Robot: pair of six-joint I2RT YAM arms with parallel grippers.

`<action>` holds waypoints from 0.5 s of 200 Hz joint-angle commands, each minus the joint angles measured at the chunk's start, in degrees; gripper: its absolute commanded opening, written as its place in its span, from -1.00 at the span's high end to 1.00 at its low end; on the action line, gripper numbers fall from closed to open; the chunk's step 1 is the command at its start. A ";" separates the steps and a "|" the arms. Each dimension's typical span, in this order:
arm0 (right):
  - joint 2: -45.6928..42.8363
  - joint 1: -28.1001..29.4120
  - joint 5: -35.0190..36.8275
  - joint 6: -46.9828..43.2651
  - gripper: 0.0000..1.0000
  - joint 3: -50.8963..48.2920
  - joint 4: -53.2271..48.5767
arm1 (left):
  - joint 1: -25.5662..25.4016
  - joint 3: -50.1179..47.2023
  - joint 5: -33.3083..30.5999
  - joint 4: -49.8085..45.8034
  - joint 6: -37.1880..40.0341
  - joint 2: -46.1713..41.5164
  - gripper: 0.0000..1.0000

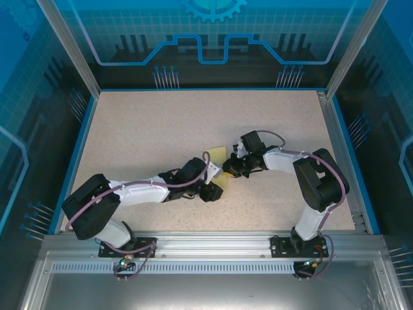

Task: Fold a paper plane with a square sheet of paper (pick it up from the middle)
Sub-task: Third fold the triangle at the center of the table.

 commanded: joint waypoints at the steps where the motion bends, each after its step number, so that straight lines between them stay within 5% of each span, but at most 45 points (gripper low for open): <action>1: 0.90 -0.99 -1.20 -0.81 0.75 0.78 -1.78 | -1.06 2.38 -5.43 1.35 2.65 0.90 0.05; 100: 0.67 -1.00 -1.14 -0.98 0.73 0.61 -1.92 | -10.50 8.65 -23.85 -3.89 7.78 9.58 -0.16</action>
